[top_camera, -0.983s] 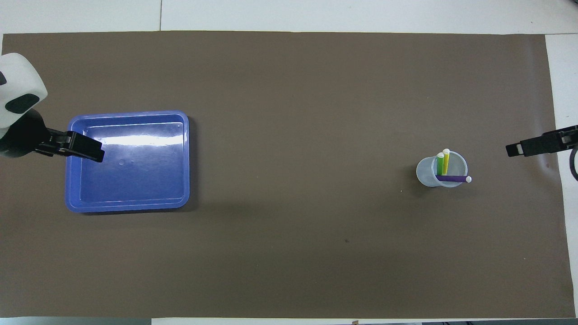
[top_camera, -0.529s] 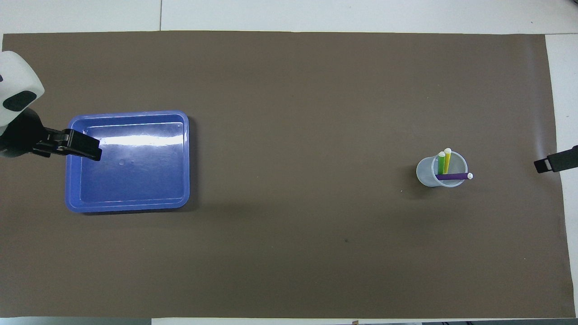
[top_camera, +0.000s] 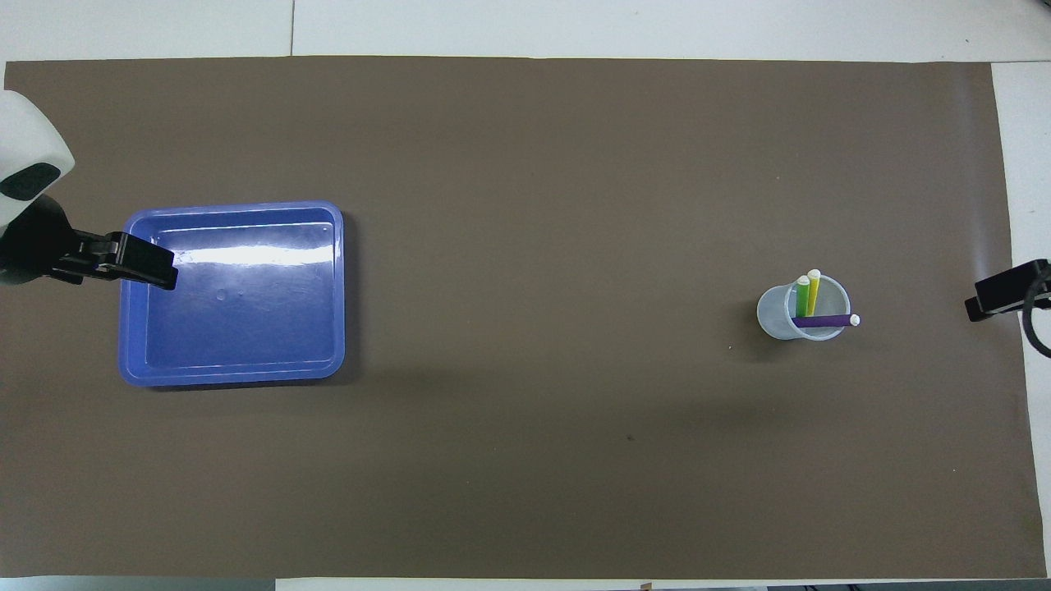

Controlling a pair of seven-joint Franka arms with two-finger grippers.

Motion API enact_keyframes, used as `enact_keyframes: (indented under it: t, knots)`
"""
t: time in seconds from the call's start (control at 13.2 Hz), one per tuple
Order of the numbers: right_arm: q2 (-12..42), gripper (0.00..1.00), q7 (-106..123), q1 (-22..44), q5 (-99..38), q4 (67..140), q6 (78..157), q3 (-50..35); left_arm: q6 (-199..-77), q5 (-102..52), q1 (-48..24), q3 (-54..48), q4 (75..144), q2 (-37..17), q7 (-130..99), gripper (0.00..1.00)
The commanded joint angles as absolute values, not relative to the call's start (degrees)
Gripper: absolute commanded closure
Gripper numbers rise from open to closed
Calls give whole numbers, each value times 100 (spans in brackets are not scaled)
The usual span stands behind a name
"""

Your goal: Transfer and insert pens with both arms

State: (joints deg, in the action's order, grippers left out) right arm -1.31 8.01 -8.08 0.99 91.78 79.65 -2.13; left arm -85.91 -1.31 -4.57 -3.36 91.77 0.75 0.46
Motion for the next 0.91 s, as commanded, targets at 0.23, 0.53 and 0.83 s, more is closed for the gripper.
enact_keyframes:
  t: [0.23,0.53,0.83]
  knots:
    - [-220,0,598,-809,-114,9492,8438,-202,-8657,-18,-309,-272,9114,53,0,0]
    - [104,0,458,-291,-105,9388,8307,209,-8657,-18,-343,-272,9105,53,0,0]
    - [62,0,483,272,-123,9246,8279,861,-8657,-18,-352,-272,9105,53,-17,0]
